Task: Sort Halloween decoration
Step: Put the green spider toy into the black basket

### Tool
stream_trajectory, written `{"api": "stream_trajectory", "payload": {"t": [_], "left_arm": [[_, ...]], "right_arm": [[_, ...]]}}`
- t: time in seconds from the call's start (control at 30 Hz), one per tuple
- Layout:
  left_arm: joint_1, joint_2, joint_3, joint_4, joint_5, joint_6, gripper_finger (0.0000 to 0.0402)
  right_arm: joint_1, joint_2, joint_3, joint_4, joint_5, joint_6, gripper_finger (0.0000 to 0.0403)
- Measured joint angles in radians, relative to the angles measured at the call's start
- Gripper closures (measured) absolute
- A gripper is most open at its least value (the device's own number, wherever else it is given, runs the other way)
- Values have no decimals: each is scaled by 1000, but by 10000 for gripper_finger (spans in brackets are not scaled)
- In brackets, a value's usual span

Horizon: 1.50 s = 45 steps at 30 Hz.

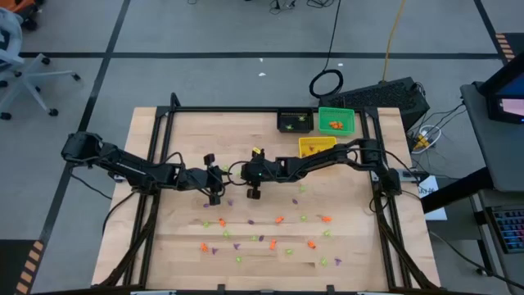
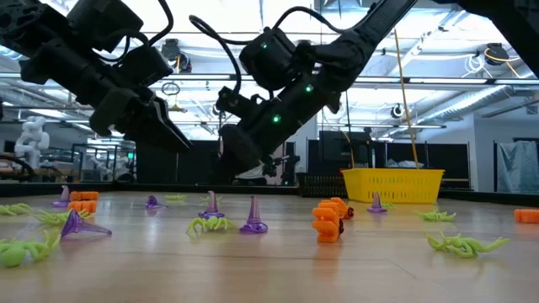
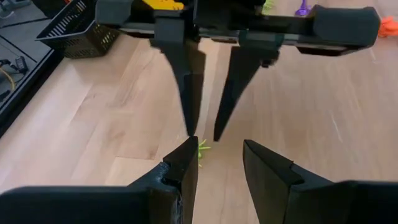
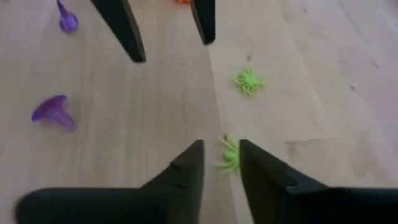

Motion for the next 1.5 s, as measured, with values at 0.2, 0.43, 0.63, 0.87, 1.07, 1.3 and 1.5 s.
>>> {"api": "stream_trajectory", "payload": {"t": [0.2, 0.43, 0.63, 0.87, 1.07, 1.3, 1.5], "left_arm": [[0, 0, 0, 0, 4, -2, 274], [-2, 0, 0, 0, 5, -3, 274], [-2, 0, 0, 0, 5, -2, 274], [-2, 0, 0, -2, 5, -2, 274], [-2, 0, 0, -11, 5, -2, 274], [-2, 0, 0, -11, 5, -2, 274], [-2, 0, 0, -17, 5, -2, 274]], "right_arm": [[-6, 29, 0, 20, -2, 4, 222], [-24, 70, 1, 66, -52, 32, 189], [-28, 70, 1, 54, -51, 26, 229], [-29, 70, 1, 35, -25, 13, 336], [-31, 70, 1, 34, -16, -8, 397], [-30, 37, 0, -19, -25, -15, 396], [-24, -46, -2, -117, -51, -23, 401]]}}
